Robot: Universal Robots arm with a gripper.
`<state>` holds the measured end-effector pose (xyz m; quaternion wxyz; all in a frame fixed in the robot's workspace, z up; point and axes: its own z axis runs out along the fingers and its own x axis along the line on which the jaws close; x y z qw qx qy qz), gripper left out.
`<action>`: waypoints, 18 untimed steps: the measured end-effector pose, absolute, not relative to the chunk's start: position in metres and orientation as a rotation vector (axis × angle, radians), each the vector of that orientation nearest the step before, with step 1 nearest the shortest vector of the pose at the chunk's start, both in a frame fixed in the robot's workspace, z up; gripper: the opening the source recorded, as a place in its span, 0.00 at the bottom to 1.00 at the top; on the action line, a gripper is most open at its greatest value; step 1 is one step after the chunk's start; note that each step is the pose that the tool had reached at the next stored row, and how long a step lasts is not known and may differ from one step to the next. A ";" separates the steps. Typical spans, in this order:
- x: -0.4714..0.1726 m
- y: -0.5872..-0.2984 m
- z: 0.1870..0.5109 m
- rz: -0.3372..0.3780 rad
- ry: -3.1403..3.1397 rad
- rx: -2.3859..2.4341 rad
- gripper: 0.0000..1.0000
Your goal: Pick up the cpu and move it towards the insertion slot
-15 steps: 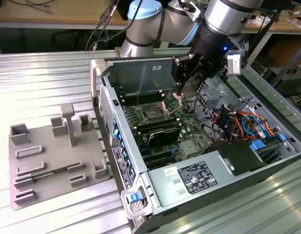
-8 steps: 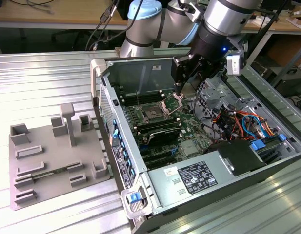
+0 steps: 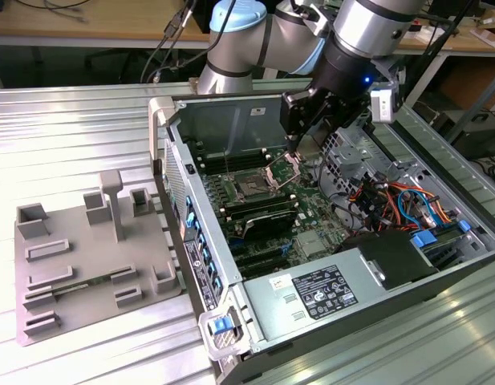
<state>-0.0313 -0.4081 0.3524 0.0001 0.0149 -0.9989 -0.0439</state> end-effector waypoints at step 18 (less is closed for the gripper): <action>-0.031 -0.404 0.349 -0.138 -3.138 0.047 0.55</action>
